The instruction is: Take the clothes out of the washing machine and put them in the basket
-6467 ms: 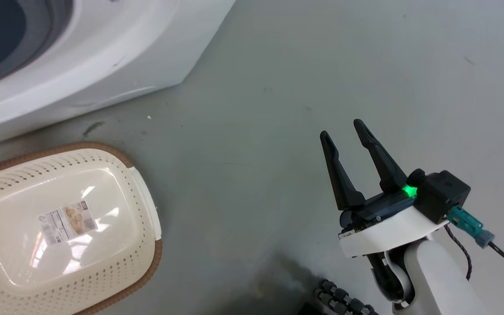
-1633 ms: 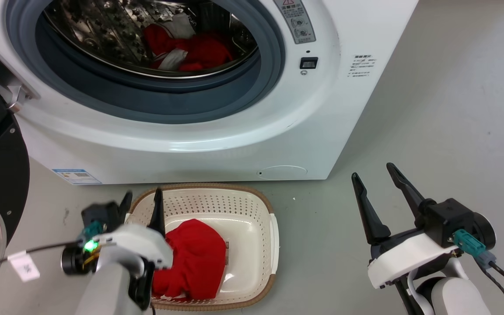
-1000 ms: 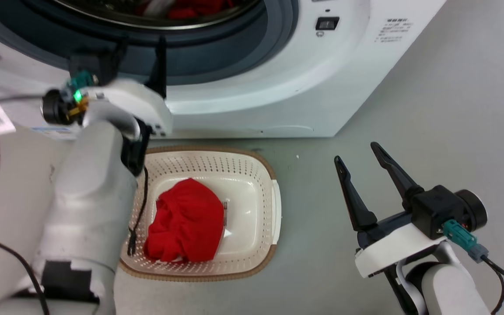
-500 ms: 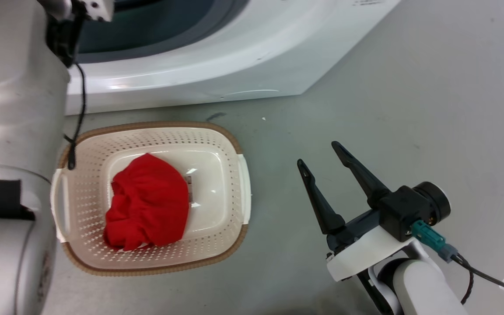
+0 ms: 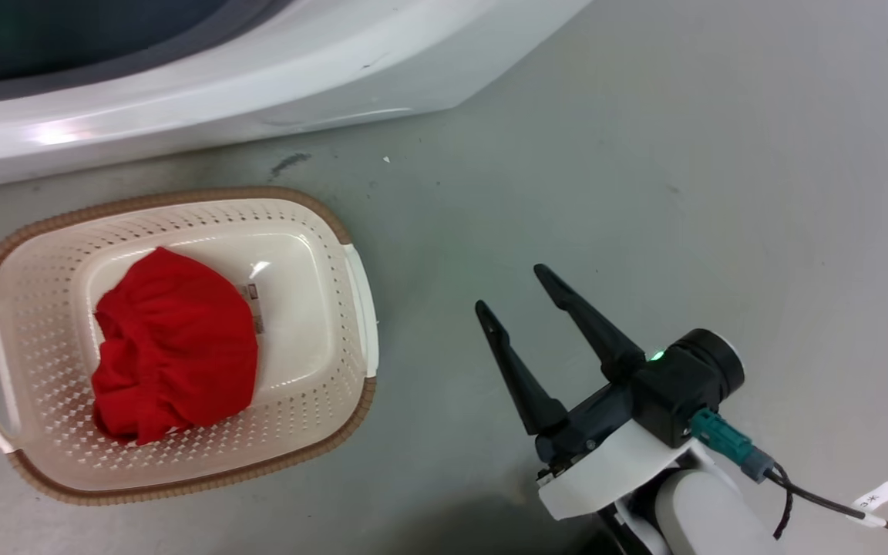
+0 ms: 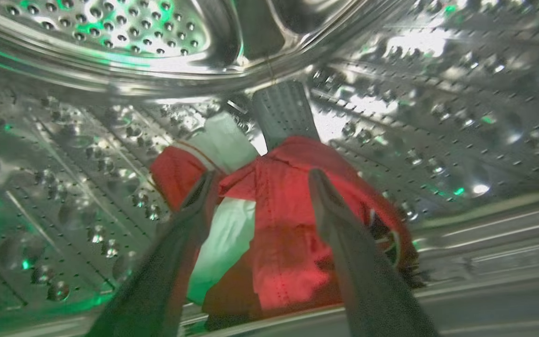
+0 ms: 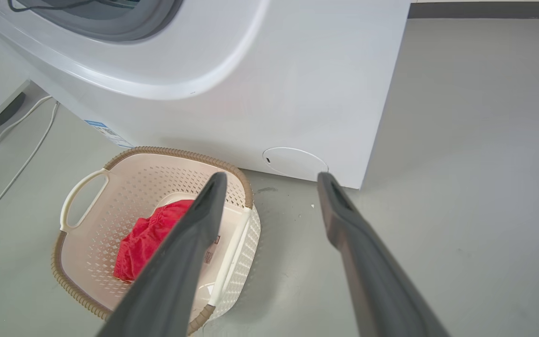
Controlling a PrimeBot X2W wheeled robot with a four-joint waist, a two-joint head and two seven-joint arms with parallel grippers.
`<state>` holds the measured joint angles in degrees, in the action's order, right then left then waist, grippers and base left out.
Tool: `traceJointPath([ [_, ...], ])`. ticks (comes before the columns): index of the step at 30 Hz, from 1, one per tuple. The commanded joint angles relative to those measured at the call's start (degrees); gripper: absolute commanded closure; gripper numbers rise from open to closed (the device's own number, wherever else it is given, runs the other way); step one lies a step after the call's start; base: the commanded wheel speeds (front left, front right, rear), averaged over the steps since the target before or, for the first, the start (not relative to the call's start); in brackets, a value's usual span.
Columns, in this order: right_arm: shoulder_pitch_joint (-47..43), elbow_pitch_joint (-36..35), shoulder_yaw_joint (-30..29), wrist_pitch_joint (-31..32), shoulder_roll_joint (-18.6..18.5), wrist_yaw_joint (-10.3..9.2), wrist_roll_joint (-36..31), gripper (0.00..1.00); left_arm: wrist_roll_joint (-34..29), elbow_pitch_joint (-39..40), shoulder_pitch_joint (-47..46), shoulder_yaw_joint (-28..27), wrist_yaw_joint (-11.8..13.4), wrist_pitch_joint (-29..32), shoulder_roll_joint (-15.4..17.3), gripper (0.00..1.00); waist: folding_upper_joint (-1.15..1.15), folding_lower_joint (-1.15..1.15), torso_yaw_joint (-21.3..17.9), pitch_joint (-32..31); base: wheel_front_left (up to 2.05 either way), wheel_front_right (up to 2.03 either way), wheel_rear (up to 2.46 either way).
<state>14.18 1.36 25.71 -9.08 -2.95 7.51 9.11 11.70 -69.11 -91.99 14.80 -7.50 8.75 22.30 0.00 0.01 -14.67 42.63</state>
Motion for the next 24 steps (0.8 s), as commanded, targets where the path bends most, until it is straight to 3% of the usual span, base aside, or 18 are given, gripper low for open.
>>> traceJointPath([
  [1, 1.0, 0.0, 1.0, -0.6, 0.1, -0.04, 0.7, 0.00, -0.5, -0.6, -1.1, 0.6, 0.0, 1.4, 1.0, 0.00, 0.00, -0.01, -1.6, 2.0, 0.00, 0.00, 0.00],
  [16, 0.2, 0.4, 7.4, -2.7, 0.1, -0.04, 4.1, 0.00, -0.7, -3.4, -1.5, 2.6, 1.0, 11.4, 5.7, 0.00, 0.00, -0.01, -6.1, 5.2, 0.00, 0.00, 0.00],
  [17, 0.1, 0.5, 7.6, -2.8, 0.1, -0.04, 4.2, 0.00, -0.6, -3.5, -1.4, 2.6, 1.2, 11.8, 5.8, 0.28, 0.00, -0.01, -6.3, 5.3, 0.00, 0.00, 0.00],
  [18, 0.1, 0.6, 7.7, -2.9, 0.1, -0.04, 4.3, 0.00, -0.8, -3.4, -1.5, 2.8, 1.5, 11.8, 6.1, 0.87, 0.00, -0.01, -6.5, 5.4, 0.00, 0.00, 0.00],
  [19, 0.0, 0.7, 7.7, -3.0, 0.1, -0.04, 4.4, 0.00, -1.0, -3.3, -1.5, 2.9, 1.7, 11.9, 6.2, 1.00, 0.00, -0.01, -6.7, 5.5, 0.00, 0.00, 0.00],
  [24, 0.5, 1.0, 8.1, -3.3, 0.1, -0.04, 5.0, 0.00, -1.6, -1.4, -2.2, 3.8, 3.0, 9.6, 7.1, 1.00, 0.00, -0.01, -7.3, 5.9, 0.00, 0.00, 0.00],
])
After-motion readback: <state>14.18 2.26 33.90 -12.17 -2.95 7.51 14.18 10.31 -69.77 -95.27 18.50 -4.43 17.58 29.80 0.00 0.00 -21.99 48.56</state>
